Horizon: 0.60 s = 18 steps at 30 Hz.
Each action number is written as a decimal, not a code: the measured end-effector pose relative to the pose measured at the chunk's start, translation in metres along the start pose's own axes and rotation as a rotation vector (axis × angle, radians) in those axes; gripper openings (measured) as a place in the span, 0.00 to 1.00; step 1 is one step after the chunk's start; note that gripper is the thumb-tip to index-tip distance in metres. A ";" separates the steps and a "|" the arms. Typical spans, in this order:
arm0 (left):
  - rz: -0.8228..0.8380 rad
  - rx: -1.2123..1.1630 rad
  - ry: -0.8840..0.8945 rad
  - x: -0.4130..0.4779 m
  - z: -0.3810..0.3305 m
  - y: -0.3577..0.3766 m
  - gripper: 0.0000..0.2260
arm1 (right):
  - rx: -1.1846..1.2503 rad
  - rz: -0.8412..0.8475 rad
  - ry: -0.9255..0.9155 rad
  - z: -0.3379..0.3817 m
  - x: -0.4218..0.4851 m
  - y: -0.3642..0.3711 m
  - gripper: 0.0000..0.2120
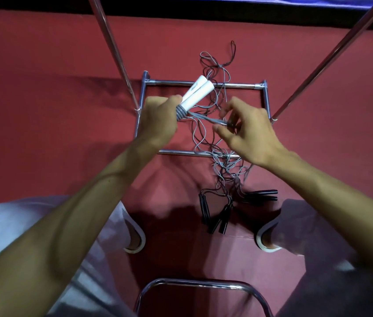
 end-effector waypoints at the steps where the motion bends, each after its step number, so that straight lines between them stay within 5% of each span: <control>1: 0.006 -0.014 -0.011 0.000 -0.001 0.000 0.16 | -0.063 -0.036 -0.041 -0.001 0.002 -0.003 0.10; 4: 0.010 -0.058 -0.036 0.000 -0.002 0.003 0.15 | -0.109 -0.096 -0.153 0.002 0.004 -0.015 0.11; 7: -0.014 -0.091 -0.015 -0.001 -0.005 0.003 0.14 | 0.014 0.042 -0.085 0.002 0.006 -0.022 0.15; 11: 0.028 -0.097 0.009 -0.001 -0.007 0.003 0.15 | 0.908 0.484 0.686 -0.002 0.008 -0.018 0.11; 13: 0.046 -0.095 0.017 -0.001 -0.007 0.004 0.17 | 1.032 0.619 0.883 -0.005 0.006 -0.020 0.09; 15: 0.047 -0.080 0.014 -0.001 -0.005 0.004 0.18 | 0.960 0.624 0.856 -0.007 0.006 -0.020 0.11; 18: 0.038 -0.051 -0.003 -0.001 -0.003 0.003 0.18 | 0.805 0.416 0.612 -0.005 0.010 -0.019 0.10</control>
Point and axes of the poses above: each hand's wrist, its own x-axis towards the middle knuckle, its own y-axis out of the palm, z = x × y, the point moved 3 cm from there along x, towards the middle knuckle, and after that the axes turned 2 degrees about -z, right-handed, at the moved point
